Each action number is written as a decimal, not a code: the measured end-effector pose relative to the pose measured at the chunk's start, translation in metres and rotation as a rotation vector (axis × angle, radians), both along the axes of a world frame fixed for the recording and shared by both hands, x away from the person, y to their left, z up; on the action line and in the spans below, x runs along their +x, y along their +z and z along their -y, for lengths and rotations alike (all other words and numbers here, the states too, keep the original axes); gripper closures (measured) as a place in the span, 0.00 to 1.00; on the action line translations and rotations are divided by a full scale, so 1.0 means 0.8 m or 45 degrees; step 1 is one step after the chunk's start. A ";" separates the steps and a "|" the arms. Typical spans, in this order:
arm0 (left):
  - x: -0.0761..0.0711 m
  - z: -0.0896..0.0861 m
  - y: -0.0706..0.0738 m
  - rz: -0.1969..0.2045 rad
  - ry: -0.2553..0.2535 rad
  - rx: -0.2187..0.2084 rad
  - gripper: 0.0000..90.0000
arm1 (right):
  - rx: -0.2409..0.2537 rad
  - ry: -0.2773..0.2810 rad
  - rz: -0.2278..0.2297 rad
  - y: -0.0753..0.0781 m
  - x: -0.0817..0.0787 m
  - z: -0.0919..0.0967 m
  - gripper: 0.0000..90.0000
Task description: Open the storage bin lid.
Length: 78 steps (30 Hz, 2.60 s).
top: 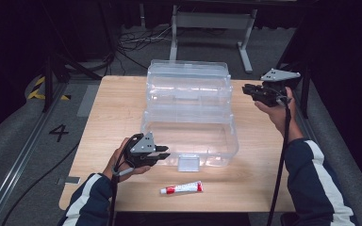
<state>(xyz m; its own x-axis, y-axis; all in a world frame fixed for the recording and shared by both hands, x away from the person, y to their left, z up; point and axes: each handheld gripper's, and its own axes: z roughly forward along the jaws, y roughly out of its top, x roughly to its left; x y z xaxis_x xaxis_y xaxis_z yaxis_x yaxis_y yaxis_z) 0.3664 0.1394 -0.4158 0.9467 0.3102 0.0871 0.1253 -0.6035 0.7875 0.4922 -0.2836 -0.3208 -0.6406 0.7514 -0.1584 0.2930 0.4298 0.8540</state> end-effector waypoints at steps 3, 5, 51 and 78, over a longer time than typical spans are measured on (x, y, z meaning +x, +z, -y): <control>0.000 0.000 0.000 0.003 0.000 0.001 0.83 | -0.004 0.029 0.008 0.002 -0.014 0.000 0.88; -0.001 0.001 0.000 0.004 0.004 0.004 0.83 | -0.003 0.052 0.007 0.003 -0.025 0.001 0.88; -0.010 -0.004 0.011 0.062 0.087 -0.018 0.62 | -0.205 0.813 -0.187 -0.070 -0.205 -0.140 0.77; -0.054 -0.087 -0.043 -0.031 0.346 0.138 0.30 | -0.487 1.064 -0.390 -0.135 -0.217 -0.229 0.70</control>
<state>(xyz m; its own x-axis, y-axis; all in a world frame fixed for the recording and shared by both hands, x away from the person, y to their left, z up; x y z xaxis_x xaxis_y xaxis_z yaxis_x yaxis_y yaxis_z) 0.3230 0.2094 -0.4500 0.8322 0.5432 0.1115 0.3124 -0.6253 0.7151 0.3184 -0.1001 -0.4290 -0.9988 -0.0328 -0.0350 -0.0467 0.8337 0.5503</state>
